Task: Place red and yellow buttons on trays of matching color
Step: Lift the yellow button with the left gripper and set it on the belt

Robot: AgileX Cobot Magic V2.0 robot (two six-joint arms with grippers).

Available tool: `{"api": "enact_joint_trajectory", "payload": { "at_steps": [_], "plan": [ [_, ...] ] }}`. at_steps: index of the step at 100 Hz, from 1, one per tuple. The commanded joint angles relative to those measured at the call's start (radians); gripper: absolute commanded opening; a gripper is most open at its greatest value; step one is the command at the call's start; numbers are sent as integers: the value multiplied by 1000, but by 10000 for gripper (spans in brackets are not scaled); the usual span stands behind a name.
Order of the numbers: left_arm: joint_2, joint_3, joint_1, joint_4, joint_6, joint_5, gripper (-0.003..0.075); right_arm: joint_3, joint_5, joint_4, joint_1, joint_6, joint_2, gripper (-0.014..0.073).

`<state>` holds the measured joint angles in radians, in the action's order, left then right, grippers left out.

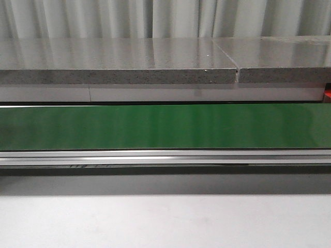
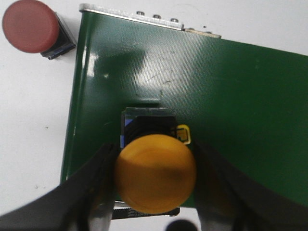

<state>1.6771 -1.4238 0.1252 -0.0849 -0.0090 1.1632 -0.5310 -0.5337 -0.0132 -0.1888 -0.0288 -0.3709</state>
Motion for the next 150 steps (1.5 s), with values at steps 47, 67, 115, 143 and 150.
{"api": "enact_joint_trajectory", "payload": {
  "at_steps": [47,67,115,143,150],
  "plan": [
    [-7,-26,-7,-4,-1,-14,450,-27,73,7,-2,11,-5,-66],
    [-32,-30,-7,-24,-24,-132,494,-27,73,7,-2,11,-5,-66],
    [-21,-30,114,-22,-266,-170,491,-27,75,7,-2,11,-5,-66],
    [56,-39,223,-34,-334,-61,491,-27,75,7,-2,11,-5,-66],
    [66,-44,239,-38,-362,-47,491,-27,76,7,-2,11,-5,-66]
  ]
}}
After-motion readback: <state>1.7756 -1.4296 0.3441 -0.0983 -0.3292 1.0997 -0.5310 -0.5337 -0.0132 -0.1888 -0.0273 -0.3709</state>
